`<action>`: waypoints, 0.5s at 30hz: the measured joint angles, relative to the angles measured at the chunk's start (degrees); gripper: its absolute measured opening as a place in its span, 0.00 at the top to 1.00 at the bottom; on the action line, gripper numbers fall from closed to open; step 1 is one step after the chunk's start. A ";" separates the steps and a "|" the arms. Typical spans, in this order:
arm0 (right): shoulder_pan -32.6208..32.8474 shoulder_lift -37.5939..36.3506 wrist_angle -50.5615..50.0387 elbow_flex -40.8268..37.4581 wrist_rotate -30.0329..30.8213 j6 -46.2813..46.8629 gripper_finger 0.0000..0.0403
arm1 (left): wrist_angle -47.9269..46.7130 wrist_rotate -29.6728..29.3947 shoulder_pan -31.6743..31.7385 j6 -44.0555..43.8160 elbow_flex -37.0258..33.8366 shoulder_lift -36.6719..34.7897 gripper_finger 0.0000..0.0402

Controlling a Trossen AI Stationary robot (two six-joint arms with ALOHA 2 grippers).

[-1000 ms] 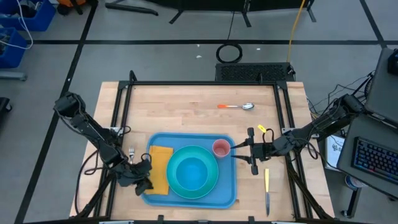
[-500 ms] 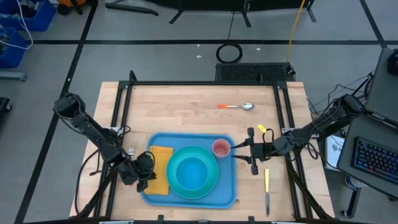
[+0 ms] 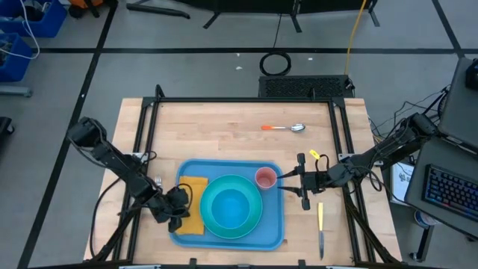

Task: Set up tray
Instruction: Put the yellow napkin on the blue serving tray to the left of the blue plate

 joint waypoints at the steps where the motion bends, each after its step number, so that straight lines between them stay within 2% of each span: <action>1: 0.00 0.01 0.00 0.00 0.00 0.00 0.67 | 1.26 0.31 0.39 0.01 0.05 1.12 0.99; 6: 0.00 0.01 0.00 0.00 0.00 0.00 0.67 | 6.12 1.00 1.44 2.25 0.18 4.62 0.99; 15: 0.00 0.03 -0.02 0.00 0.00 0.22 0.67 | 3.79 -0.15 1.71 1.80 0.08 4.64 0.99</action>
